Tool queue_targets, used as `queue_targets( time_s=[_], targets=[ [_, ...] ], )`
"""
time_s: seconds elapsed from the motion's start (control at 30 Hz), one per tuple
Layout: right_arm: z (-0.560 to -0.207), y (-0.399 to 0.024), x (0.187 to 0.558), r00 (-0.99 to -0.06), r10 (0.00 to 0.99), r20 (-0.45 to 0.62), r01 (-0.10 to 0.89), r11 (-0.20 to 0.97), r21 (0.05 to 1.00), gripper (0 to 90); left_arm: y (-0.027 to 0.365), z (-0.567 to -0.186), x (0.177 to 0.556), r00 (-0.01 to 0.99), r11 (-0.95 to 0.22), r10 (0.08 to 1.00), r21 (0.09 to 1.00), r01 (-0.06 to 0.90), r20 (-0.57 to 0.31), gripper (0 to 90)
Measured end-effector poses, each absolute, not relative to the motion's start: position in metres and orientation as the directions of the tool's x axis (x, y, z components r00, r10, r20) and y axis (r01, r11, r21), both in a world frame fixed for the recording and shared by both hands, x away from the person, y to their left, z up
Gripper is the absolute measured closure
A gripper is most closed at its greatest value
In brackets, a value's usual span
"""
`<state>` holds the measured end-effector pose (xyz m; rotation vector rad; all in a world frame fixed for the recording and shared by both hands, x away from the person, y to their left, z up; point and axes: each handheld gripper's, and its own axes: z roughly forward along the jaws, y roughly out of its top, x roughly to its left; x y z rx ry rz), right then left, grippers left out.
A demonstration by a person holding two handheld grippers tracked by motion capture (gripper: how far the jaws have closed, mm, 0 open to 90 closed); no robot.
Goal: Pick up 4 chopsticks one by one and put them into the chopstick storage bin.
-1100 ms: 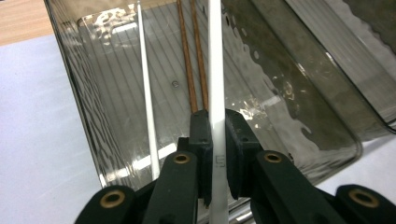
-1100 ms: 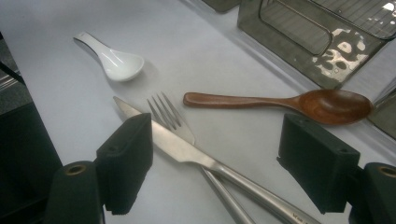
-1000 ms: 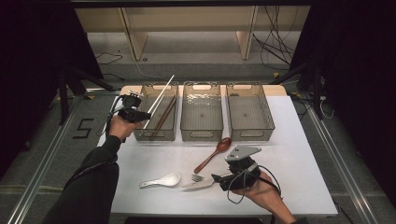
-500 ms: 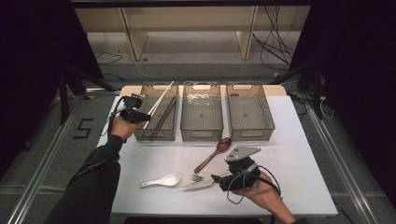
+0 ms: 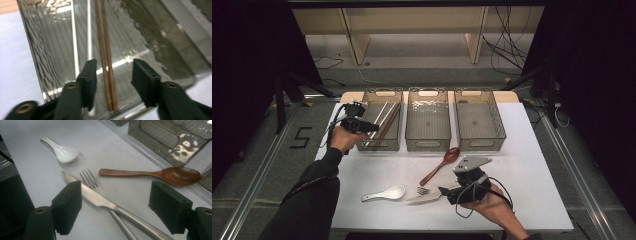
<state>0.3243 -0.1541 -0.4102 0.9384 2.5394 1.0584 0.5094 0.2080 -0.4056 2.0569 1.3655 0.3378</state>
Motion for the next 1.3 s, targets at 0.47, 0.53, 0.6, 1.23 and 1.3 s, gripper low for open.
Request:
queue_targets(
  time_s=[0.47, 0.53, 0.6, 1.23, 1.3],
  targets=[
    [-0.413, -0.159, 0.328, -0.755, 0.655, 0.03, 0.488, 0.529, 0.694, 27.2, 0.209, -0.379, 0.452, 0.589, -0.349, 0.797, 0.691, 0.633, -0.137, 33.4],
    [-0.413, -0.16, 0.329, -0.752, 0.659, 0.031, 0.491, 0.528, 0.693, 27.2, 0.209, -0.377, 0.445, 0.608, -0.372, 0.783, 0.685, 0.627, -0.131, 32.9],
    [-0.413, -0.161, 0.33, -0.75, 0.66, 0.03, 0.491, 0.526, 0.694, 27.2, 0.208, -0.375, 0.439, 0.618, -0.382, 0.777, 0.69, 0.615, -0.121, 31.2],
    [-0.418, -0.159, 0.332, -0.758, 0.651, 0.03, 0.488, 0.537, 0.688, 27.2, 0.194, -0.396, 0.396, 0.713, -0.503, 0.693, 0.64, 0.581, -0.103, 24.1],
    [-0.418, -0.159, 0.333, -0.757, 0.653, 0.031, 0.49, 0.535, 0.689, 27.1, 0.193, -0.399, 0.393, 0.72, -0.516, 0.687, 0.632, 0.578, -0.097, 23.4]
  ],
)
